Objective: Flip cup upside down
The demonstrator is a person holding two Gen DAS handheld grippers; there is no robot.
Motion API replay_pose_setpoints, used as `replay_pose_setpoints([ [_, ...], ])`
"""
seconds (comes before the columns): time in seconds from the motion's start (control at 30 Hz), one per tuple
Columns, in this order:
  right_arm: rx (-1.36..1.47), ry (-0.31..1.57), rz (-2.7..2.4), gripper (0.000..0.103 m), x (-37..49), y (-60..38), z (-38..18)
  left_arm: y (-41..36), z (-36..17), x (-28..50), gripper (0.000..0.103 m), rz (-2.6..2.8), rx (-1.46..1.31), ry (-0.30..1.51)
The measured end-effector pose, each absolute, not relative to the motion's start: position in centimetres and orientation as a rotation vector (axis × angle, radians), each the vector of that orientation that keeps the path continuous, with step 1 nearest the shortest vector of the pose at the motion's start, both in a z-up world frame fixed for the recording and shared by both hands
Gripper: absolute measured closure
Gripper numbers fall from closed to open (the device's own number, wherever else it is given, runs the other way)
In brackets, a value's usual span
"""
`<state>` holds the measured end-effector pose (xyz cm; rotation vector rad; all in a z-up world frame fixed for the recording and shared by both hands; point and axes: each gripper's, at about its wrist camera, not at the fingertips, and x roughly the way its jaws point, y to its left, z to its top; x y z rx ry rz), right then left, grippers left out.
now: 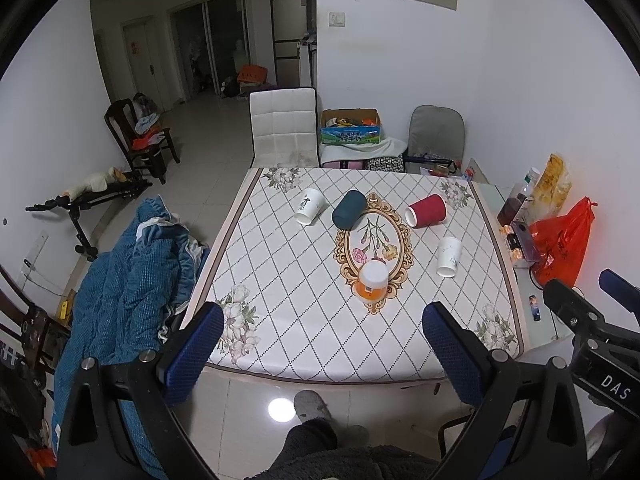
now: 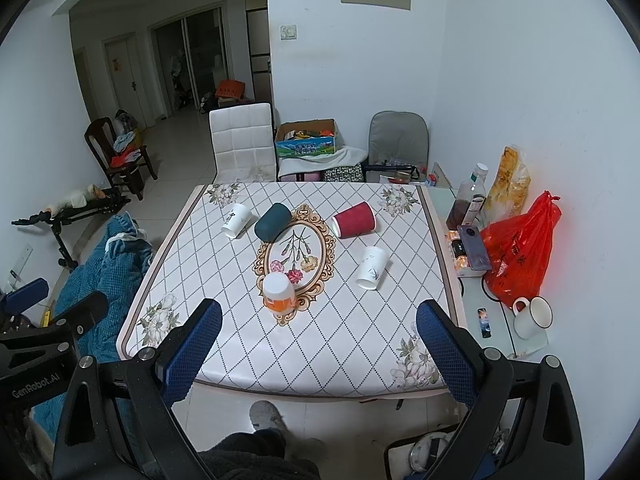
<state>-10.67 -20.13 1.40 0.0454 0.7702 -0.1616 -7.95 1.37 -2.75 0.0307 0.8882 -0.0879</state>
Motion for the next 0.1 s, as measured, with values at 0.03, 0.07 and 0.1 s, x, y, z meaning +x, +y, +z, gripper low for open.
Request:
replay_pose_setpoints([
  [0.03,0.045,0.770,-0.162,0.003,-10.58,-20.20,1.38,1.28,-2.75,-8.03,0.001,-0.086,0.032,0.885],
  [0.07,0.044,0.770,-0.162,0.003,-10.58,-20.22,1.38,1.32,-2.77,-8.00,0.001,-0.085,0.033,0.882],
  [0.1,0.046,0.770,-0.162,0.003,-10.58,-20.25,1.38,1.28,-2.82,-8.01,0.001,-0.083,0.031,0.883],
])
